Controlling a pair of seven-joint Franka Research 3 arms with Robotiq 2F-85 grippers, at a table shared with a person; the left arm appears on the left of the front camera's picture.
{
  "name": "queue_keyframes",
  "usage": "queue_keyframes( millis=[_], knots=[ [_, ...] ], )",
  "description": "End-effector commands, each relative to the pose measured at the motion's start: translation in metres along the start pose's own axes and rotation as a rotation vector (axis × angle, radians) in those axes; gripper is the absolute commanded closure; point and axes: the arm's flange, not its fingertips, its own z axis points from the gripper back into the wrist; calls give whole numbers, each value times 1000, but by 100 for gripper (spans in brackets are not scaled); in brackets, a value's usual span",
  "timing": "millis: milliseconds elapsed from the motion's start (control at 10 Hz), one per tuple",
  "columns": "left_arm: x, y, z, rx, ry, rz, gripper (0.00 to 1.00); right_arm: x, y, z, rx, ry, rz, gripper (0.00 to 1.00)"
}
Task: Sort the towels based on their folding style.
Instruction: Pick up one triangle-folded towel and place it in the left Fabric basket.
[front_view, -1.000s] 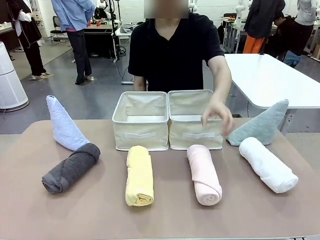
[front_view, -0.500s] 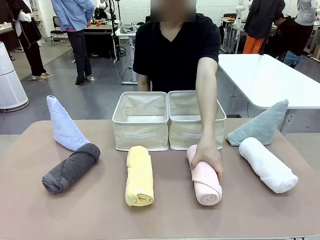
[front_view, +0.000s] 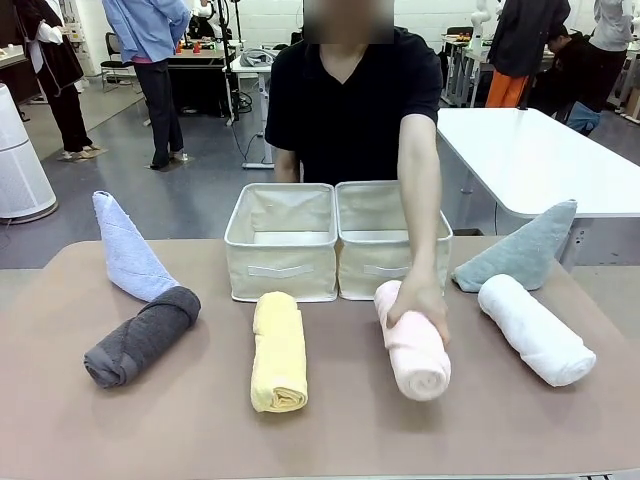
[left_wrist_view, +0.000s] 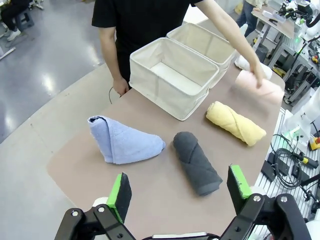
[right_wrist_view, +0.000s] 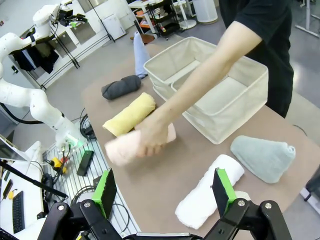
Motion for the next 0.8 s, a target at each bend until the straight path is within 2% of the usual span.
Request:
queue_keyframes(
  millis=[0, 100, 300, 500, 600, 700],
  knots=[
    [0, 0, 0, 0, 0, 0, 0, 1, -2, 0, -7, -3, 8, 0],
    [18, -5, -13, 44, 107, 14, 0, 1, -2, 0, -7, -3, 8, 0],
    [80, 7, -52, 171, 368, 130, 0, 1, -2, 0, -7, -3, 8, 0],
    [124, 12, -116, 270, 674, 257, 0, 1, -2, 0, -7, -3, 8, 0],
    [140, 19, -153, 373, 753, 305, 0, 1, -2, 0, -7, -3, 8, 0],
    [146, 25, -183, 407, 828, 364, 0, 1, -2, 0, -7, -3, 8, 0]
  ],
)
